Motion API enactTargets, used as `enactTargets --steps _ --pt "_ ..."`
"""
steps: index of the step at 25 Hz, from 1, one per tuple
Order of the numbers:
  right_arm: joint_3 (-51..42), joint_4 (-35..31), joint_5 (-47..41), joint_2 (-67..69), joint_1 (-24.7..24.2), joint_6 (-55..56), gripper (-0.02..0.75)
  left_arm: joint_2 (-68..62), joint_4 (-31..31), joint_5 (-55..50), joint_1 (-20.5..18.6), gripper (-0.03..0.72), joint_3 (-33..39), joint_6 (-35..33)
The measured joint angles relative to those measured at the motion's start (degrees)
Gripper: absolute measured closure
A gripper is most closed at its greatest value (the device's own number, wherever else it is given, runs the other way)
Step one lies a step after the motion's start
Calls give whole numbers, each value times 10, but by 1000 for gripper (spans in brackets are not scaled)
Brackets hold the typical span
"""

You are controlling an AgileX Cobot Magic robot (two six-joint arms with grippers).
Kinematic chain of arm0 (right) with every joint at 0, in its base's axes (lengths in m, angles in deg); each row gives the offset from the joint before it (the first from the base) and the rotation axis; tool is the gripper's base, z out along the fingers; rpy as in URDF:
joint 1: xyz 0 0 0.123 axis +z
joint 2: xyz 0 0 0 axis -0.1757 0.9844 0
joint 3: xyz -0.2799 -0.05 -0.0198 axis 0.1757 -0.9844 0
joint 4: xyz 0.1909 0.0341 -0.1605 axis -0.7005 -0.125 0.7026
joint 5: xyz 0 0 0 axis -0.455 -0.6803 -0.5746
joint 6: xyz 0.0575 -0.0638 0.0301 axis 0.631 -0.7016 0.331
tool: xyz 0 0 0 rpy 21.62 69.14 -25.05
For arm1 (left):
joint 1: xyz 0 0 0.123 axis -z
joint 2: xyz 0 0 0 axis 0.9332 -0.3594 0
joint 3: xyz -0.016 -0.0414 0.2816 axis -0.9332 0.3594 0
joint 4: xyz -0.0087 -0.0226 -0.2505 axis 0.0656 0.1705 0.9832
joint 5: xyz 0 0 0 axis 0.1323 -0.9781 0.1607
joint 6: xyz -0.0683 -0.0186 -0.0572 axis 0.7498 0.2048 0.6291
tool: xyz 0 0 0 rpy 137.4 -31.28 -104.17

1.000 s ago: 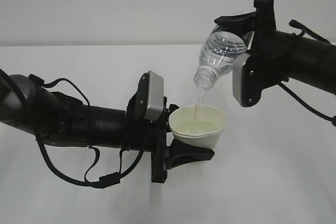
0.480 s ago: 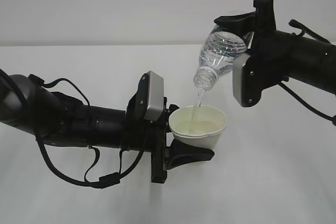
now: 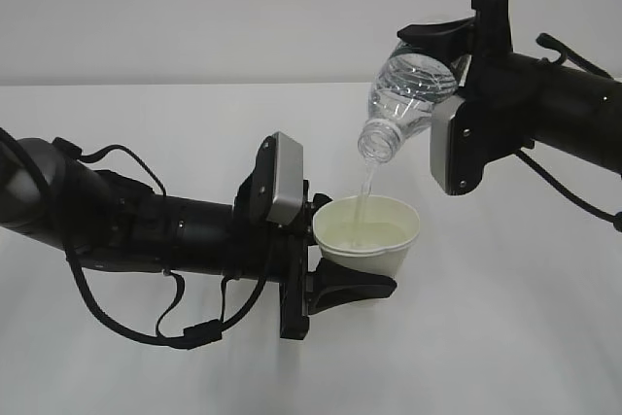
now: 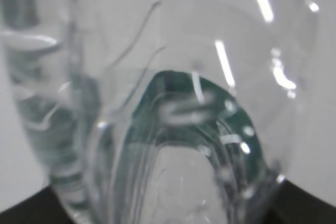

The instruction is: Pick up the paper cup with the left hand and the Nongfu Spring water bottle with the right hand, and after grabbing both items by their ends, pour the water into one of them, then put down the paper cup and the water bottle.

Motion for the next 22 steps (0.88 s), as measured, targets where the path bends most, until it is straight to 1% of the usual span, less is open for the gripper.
enactTargets --steps 16,17,22 --pt "0 -5 3 0 0 -1 309 0 0 0 0 288 0 0" --pt "0 -5 3 0 0 -1 290 0 0 0 0 288 0 0" --pt "0 -5 4 0 0 -1 308 0 0 0 0 288 0 0"
